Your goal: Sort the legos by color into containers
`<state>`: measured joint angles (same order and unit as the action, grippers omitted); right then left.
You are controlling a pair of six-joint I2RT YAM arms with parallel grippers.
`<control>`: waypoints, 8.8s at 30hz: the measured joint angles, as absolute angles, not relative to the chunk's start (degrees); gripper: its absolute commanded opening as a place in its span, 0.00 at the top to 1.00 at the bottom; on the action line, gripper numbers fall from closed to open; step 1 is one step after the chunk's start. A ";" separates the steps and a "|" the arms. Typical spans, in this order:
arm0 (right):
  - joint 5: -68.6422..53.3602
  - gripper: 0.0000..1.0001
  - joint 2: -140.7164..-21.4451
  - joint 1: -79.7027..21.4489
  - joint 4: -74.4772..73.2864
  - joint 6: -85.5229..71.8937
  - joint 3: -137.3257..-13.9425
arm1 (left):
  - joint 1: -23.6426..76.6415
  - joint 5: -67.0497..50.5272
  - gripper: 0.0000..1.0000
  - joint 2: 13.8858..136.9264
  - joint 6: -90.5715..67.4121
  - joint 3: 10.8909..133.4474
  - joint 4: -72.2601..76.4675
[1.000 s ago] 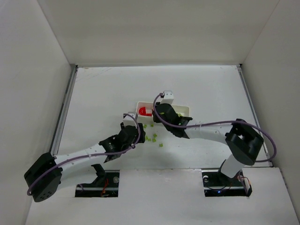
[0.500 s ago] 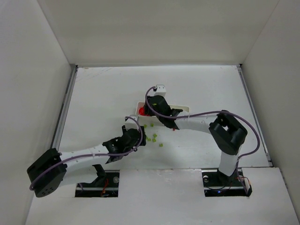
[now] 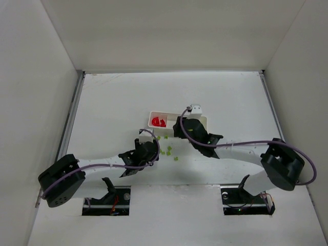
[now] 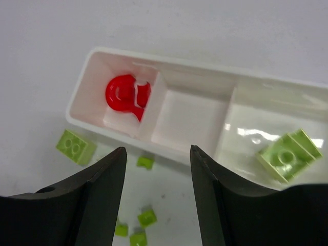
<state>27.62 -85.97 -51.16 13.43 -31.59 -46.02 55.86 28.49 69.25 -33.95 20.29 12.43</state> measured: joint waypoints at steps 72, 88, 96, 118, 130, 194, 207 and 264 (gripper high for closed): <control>41.54 0.79 -47.79 -41.87 -1.50 -38.54 -28.32 | 55.51 16.80 0.78 107.04 -25.93 64.79 25.10; 39.09 0.78 -49.45 -40.38 -2.35 -38.19 -26.48 | 54.54 15.90 0.45 104.14 -26.46 60.27 26.81; 34.63 0.78 -66.54 -46.87 3.97 -36.62 -34.00 | 49.65 19.49 0.54 82.74 -28.36 42.63 27.62; 24.01 0.66 -108.12 -50.96 10.37 -31.44 -69.19 | 56.34 25.76 0.59 52.18 -40.23 21.96 0.75; 25.65 0.54 -103.96 -51.92 9.52 -31.62 -64.86 | 59.68 25.98 0.58 63.20 -43.27 22.15 4.80; 35.29 0.74 -68.60 -65.32 7.62 -38.35 -31.35 | 50.46 25.91 0.84 87.94 -30.52 49.60 15.97; 32.38 0.74 -70.57 -52.71 8.34 -34.17 -33.69 | 46.61 21.37 0.59 95.53 -27.40 53.87 17.41; 32.73 0.60 -71.24 -61.63 9.58 -40.23 -26.70 | 61.58 28.05 0.76 82.83 -44.03 30.02 13.67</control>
